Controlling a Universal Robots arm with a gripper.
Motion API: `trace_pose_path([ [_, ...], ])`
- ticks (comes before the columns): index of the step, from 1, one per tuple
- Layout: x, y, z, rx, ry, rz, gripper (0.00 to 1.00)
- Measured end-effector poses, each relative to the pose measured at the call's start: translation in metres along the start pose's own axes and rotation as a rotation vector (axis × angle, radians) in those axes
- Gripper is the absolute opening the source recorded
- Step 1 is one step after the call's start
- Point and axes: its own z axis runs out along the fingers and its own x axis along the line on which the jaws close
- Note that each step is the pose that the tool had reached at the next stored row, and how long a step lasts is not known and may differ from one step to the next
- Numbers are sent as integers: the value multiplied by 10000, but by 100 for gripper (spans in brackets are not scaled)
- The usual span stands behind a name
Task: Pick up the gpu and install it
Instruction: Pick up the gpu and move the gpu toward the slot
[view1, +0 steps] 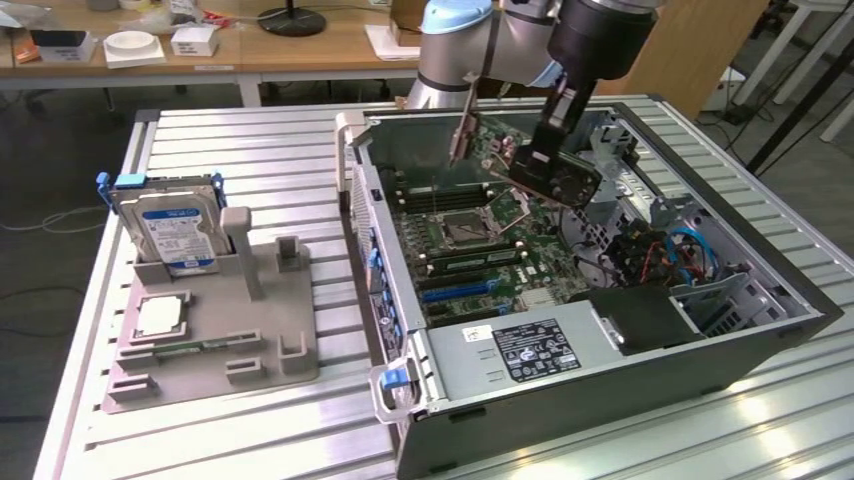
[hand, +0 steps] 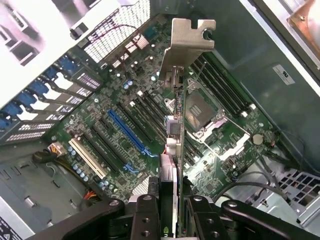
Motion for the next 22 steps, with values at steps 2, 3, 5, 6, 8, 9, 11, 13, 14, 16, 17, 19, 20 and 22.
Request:
trace_pose_path([
  [2,-2,-2,1,-8,9,-187,27],
  [3,-3,-3,2,-12,13,-281,27],
  [5,-4,-5,3,-21,21,-477,27],
  [6,-5,-6,4,-26,25,-570,27],
  [8,-7,-8,5,-35,33,-755,27],
  [9,-8,-9,6,-39,37,-849,27],
  [11,-9,-11,7,-49,45,-1040,27],
  [13,-10,-12,8,-57,53,-1225,27],
  [14,-11,-13,9,-62,56,-1318,27],
  [16,-12,-15,10,-71,64,-1510,27],
  [17,-13,-16,10,-76,68,-1602,27],
  [19,-14,-17,11,-85,75,-1789,27],
  [20,-15,-18,12,-90,78,-1881,27],
  [22,-16,-19,13,-100,84,-2065,27],
])
